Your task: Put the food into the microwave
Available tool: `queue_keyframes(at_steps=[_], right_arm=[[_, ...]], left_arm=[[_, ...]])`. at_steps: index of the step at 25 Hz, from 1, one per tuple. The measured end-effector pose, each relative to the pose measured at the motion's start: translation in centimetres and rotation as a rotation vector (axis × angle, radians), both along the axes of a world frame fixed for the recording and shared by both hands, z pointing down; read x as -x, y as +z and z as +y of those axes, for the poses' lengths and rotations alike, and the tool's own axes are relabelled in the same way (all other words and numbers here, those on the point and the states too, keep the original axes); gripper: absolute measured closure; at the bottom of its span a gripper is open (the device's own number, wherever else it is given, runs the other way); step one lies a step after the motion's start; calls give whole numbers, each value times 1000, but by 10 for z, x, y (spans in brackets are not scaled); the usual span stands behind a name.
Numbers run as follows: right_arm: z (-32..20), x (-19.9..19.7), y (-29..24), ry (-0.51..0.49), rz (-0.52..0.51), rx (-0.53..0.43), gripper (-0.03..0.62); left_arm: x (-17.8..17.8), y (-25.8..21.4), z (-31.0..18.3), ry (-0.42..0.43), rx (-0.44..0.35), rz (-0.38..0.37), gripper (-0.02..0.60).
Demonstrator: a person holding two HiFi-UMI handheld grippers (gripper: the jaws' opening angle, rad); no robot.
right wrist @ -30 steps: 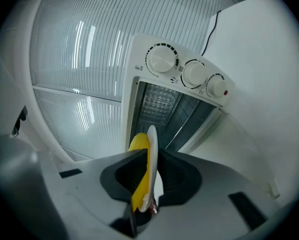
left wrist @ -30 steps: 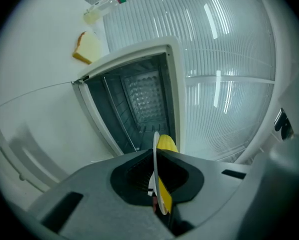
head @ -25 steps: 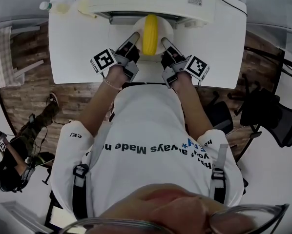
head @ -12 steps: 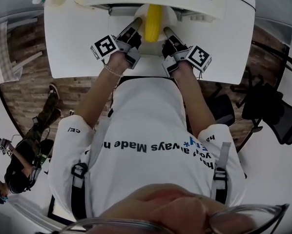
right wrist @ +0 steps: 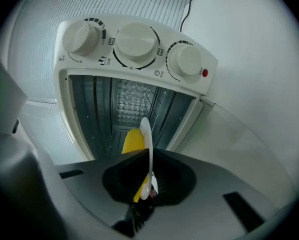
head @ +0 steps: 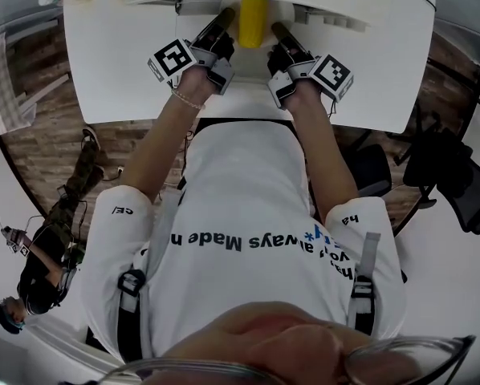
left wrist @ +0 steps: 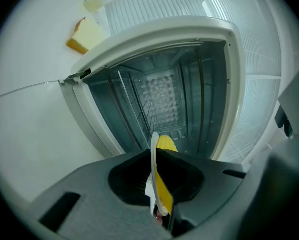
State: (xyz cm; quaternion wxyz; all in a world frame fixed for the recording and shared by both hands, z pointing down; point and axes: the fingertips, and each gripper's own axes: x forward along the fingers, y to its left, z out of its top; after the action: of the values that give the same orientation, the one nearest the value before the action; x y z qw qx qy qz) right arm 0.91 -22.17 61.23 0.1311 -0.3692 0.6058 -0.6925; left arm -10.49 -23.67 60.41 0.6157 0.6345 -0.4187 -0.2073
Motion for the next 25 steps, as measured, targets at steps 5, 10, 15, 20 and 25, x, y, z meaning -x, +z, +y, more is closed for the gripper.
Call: queue_keyframes(at_steps=[5, 10, 15, 20, 25], right_arm=[[-1, 0, 7, 12, -4, 16, 571], [-6, 1, 10, 20, -2, 13, 571], [-15, 1, 11, 43, -4, 9, 571], [-26, 1, 14, 63, -12, 11, 571], [-33, 5, 9, 72, -33, -13, 569]], left_arm=[[-1, 5, -1, 5, -11, -3, 563], [-2, 5, -2, 19, -21, -5, 544], [-6, 2, 3, 19, -23, 23, 522], [0, 8, 14, -14, 14, 15, 545], [5, 7, 8, -88, 53, 50, 561]])
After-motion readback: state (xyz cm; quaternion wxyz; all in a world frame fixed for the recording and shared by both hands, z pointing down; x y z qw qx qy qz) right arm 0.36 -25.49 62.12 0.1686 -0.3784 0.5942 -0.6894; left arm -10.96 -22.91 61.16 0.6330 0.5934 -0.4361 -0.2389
